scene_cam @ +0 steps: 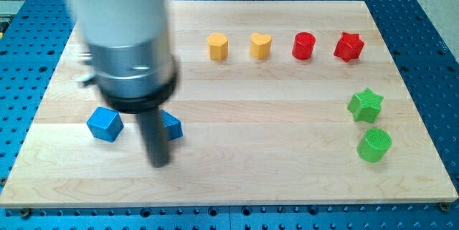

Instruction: Push the blue triangle to the bottom of the green circle

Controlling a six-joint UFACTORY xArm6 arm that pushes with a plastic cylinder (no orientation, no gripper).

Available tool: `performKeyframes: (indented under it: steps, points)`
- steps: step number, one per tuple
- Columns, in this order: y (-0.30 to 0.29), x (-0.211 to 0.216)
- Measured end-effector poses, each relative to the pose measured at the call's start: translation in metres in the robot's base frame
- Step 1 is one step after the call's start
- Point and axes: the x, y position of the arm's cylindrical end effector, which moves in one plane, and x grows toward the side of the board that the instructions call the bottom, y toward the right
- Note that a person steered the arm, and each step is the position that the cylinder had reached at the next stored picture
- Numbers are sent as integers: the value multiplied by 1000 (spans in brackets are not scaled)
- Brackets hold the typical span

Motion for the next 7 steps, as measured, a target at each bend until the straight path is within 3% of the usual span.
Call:
performKeyframes:
  steps: [2,3,6,7]
  points:
    - [-130,-25]
    - [-84,-46]
    - [105,-50]
    - [104,-35]
